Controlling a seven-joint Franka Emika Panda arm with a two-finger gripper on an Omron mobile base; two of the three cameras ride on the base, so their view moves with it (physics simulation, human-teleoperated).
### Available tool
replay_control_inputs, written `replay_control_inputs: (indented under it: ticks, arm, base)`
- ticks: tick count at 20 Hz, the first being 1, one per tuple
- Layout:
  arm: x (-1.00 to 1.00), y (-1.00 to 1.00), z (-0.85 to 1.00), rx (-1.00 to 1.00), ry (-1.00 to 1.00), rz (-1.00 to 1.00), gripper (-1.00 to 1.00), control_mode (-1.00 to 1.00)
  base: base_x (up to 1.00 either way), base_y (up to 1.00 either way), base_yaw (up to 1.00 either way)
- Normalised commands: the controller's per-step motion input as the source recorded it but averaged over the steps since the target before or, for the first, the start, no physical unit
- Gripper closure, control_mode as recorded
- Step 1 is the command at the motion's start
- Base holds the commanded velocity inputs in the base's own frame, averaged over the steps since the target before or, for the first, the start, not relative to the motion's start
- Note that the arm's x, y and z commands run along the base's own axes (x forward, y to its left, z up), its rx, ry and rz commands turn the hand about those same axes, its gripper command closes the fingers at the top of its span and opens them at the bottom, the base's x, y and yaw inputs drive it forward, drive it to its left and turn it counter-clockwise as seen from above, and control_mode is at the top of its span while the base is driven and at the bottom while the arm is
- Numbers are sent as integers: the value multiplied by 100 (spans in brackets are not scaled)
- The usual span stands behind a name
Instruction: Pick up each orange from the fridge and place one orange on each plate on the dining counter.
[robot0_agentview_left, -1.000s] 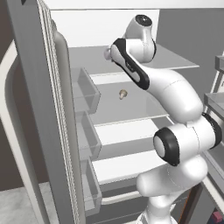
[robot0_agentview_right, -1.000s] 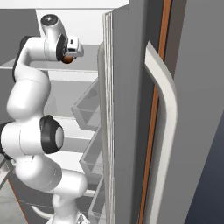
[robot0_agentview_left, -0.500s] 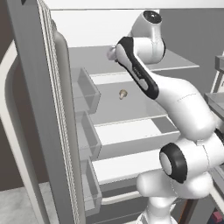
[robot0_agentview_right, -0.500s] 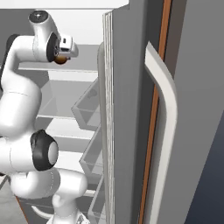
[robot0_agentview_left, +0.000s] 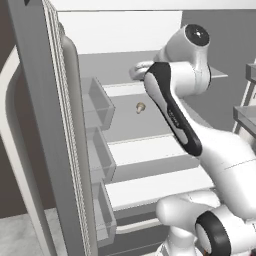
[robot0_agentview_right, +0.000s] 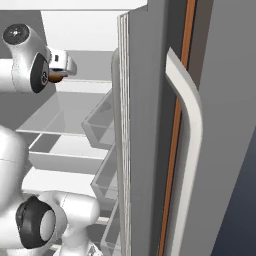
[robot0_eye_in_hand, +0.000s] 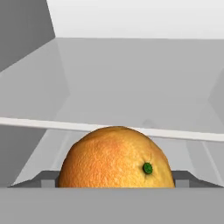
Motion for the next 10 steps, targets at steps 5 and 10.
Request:
replay_control_inputs:
  ticks: [5, 10]
  arm:
    - [-100, 0, 29, 2, -1, 0, 100, -100]
    - [-100, 0, 2, 1, 0, 0, 100, -100]
  base:
    - [0, 0, 0]
    - [0, 0, 0]
